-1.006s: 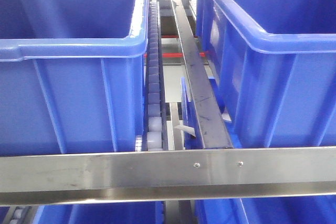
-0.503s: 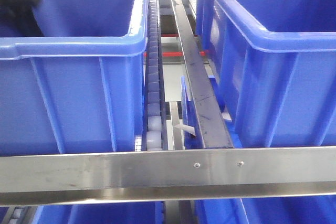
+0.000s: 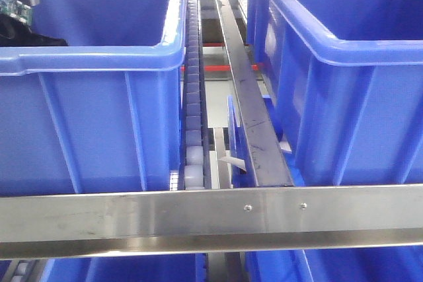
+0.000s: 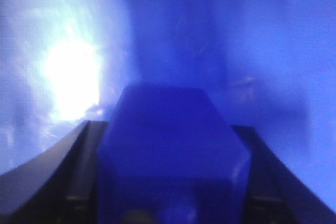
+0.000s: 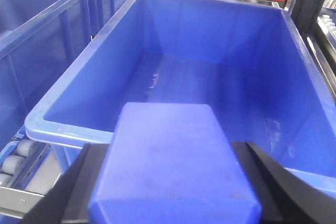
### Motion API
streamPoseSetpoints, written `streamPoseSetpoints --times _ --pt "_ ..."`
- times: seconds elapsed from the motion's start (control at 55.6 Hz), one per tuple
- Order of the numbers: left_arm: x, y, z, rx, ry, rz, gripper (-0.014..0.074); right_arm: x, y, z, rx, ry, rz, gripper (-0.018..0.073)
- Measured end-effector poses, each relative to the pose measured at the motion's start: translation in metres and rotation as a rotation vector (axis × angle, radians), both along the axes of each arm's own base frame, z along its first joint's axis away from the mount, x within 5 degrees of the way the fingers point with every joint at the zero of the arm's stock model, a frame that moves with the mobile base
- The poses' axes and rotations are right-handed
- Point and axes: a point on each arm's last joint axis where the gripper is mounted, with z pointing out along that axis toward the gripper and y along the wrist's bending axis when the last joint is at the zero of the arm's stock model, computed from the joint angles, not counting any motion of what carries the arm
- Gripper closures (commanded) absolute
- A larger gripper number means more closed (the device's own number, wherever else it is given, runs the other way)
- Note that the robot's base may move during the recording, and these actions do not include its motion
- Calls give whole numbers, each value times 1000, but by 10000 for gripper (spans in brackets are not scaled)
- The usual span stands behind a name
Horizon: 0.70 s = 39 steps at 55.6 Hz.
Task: Pick and sort blue part to right shelf
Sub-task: 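Lower the left gripper into the bin below it and open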
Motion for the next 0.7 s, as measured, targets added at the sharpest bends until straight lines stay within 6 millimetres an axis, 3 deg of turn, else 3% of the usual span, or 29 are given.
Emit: streamPoseSetpoints --times 0.252,0.413,0.593,0.701 --pt "-1 -1 12 -4 7 -12 21 0 0 0 0 0 0 427" --pt "-18 0 50 -12 -43 -25 87 0 0 0 0 0 0 427" --pt "-71 5 116 -27 -202 -30 226 0 0 0 0 0 0 427" --pt "-115 9 137 -33 -285 -27 304 0 0 0 0 0 0 427"
